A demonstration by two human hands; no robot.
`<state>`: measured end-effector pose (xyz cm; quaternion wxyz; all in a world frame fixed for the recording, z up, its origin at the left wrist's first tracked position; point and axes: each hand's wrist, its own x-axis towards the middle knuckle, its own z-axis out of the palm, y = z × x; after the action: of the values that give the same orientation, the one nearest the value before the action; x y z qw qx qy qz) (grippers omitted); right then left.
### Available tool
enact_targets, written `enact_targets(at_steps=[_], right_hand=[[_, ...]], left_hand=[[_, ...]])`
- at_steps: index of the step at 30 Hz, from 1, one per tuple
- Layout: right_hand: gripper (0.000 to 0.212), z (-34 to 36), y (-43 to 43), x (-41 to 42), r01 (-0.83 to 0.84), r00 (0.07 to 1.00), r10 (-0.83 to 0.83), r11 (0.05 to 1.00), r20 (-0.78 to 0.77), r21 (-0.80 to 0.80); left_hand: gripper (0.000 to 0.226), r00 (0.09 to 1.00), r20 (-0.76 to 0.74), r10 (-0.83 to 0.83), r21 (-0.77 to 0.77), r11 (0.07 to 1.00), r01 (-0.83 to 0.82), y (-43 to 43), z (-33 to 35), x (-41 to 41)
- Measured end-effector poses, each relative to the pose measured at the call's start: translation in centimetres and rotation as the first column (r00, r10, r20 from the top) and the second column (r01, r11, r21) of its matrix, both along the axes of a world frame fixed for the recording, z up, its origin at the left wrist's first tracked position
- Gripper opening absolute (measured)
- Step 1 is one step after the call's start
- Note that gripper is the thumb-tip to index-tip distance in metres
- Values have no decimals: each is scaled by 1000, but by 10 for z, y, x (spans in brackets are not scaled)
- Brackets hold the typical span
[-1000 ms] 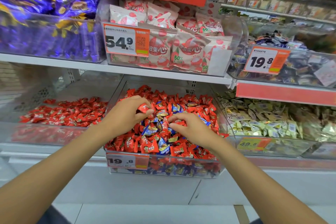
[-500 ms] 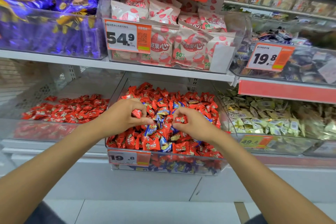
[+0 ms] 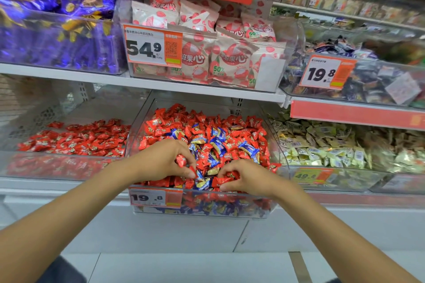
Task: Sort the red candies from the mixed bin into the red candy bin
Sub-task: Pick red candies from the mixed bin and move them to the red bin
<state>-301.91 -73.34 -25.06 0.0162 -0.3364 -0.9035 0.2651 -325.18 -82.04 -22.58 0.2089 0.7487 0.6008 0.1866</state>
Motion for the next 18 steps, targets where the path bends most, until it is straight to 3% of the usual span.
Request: enact_targets(at_steps=[5, 10, 13, 18], right_hand=[[22, 7, 1, 2, 77, 989, -72, 996, -126, 37], [9, 21, -2, -6, 220, 927, -195, 974, -321, 45], [12, 36, -5, -23, 284, 865, -229, 957, -446, 59], [15, 60, -22, -91, 203, 843, -135, 976, -521, 75]], left_hand=[[11, 987, 153, 44, 90, 994, -58, -2, 1, -5], [11, 962, 268, 59, 215, 969, -119, -10, 7, -12], [14, 951, 291, 102, 305, 932, -194, -19, 18, -29], [9, 923, 295, 246, 309, 890, -336, -42, 22, -103]])
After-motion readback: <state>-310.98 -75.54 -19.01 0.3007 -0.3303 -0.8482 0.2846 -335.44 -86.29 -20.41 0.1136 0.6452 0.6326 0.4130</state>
